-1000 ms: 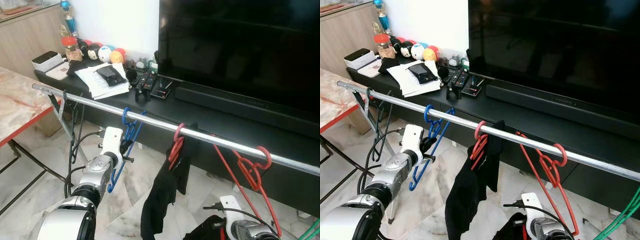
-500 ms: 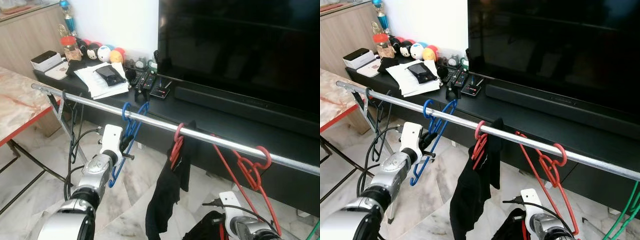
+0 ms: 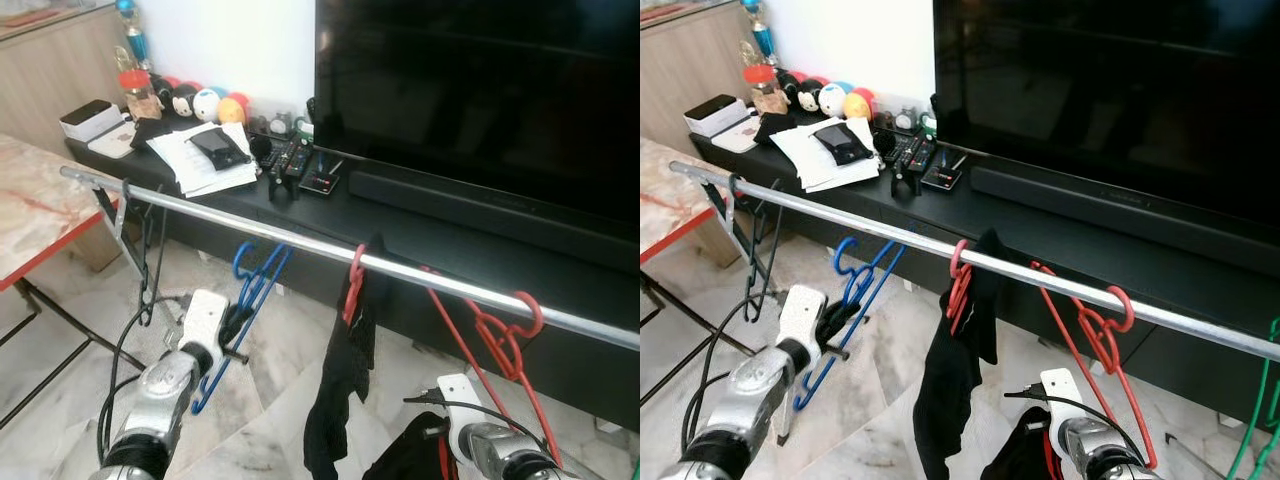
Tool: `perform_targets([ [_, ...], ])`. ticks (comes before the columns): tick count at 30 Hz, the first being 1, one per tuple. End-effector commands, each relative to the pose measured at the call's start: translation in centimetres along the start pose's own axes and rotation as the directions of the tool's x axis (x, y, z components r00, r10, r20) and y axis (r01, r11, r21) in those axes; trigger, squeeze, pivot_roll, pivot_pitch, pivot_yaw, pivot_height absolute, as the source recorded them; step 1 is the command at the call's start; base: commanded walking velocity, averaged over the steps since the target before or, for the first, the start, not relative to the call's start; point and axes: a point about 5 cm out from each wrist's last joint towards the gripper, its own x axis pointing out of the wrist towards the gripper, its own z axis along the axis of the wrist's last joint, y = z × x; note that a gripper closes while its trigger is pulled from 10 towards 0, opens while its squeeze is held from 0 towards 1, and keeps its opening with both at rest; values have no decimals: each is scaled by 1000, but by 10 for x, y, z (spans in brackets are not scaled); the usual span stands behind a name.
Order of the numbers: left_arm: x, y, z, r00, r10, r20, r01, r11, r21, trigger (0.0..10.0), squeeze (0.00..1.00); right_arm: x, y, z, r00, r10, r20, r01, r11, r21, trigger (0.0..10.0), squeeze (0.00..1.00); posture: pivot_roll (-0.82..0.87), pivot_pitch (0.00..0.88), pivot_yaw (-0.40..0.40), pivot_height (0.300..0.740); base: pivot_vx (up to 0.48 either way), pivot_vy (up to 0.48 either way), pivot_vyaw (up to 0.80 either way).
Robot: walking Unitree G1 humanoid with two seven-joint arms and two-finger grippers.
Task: Hang hanger
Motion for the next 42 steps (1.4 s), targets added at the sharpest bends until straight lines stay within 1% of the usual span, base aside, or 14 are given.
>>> perform_targets([
  [1, -2, 4, -7, 998, 28, -57, -27, 1000, 12, 10000, 0, -1, 0, 6, 1000, -2, 17, 2, 1000, -10, 10000, 0, -75, 0, 9, 740, 0, 0, 0],
  [5, -1, 4, -32, 967, 109, -232, -127, 990, -63, 10000, 0, -1, 1, 9, 1000, -4, 24, 5, 1000, -7, 10000, 0, -83, 0, 9, 740, 0, 0, 0],
  [9, 0, -2, -44, 936, 136, -325, -184, 975, -122, 10000, 0, -1, 1, 11, 999, -9, 30, 9, 1000, 1, 10000, 0, -88, 0, 9, 740, 0, 0, 0],
  [10, -1, -8, -53, 914, 143, -380, -216, 964, -157, 10000, 0, -1, 1, 13, 999, -14, 33, 14, 1000, -2, 10000, 0, -89, 0, 9, 740, 0, 0, 0],
  [13, -6, -17, -68, 872, 157, -463, -253, 955, -153, 10000, 0, -1, 1, 16, 999, -25, 38, 25, 1000, 0, 10000, 0, -108, 0, 11, 740, 0, 0, 0],
  [16, -10, -22, -76, 848, 169, -503, -268, 954, -132, 10000, 0, -2, 1, 19, 998, -30, 47, 30, 1000, 10, 10000, 0, -117, 0, 10, 740, 0, 0, 0],
  [19, -14, -29, -84, 831, 164, -532, -287, 945, -158, 10000, 0, -2, 0, 21, 998, -37, 52, 37, 999, 17, 10000, 0, -117, 0, 8, 740, 0, 0, 0],
  [20, -20, -34, -93, 810, 160, -564, -291, 945, -150, 10000, 0, -2, 0, 21, 998, -40, 53, 39, 999, 18, 10000, 0, -113, 0, 6, 740, 0, 0, 0],
  [27, -35, -43, -112, 775, 136, -618, -278, 950, -140, 10000, 0, -2, -1, 23, 998, -41, 57, 40, 999, 17, 10000, 0, -113, 0, 7, 740, 0, 0, 0],
  [28, -40, -43, -117, 758, 139, -637, -289, 948, -136, 10000, 0, -3, -1, 23, 997, -42, 58, 41, 999, 18, 10000, 0, -115, 0, 6, 740, 0, 0, 0],
  [30, -41, -43, -119, 749, 143, -647, -289, 949, -124, 10000, 0, -3, -1, 23, 997, -42, 59, 41, 999, 18, 10000, 0, -115, 0, 6, 740, 0, 0, 0],
  [32, -33, -43, -111, 770, 142, -622, -282, 950, -133, 10000, 0, -3, -2, 24, 997, -43, 62, 42, 999, 21, 10000, 0, -120, 0, 7, 740, 0, 0, 0],
  [38, -32, -42, -109, 775, 155, -612, -280, 954, -112, 10000, 0, -3, -3, 26, 996, -50, 70, 47, 998, 33, 10000, 0, -121, 0, 5, 740, 0, 0, 0],
  [42, -27, -39, -102, 794, 169, -584, -301, 944, -136, 10000, 0, -4, -3, 26, 996, -49, 77, 46, 998, 38, 10000, 0, -122, 0, 4, 740, 0, 0, 0],
])
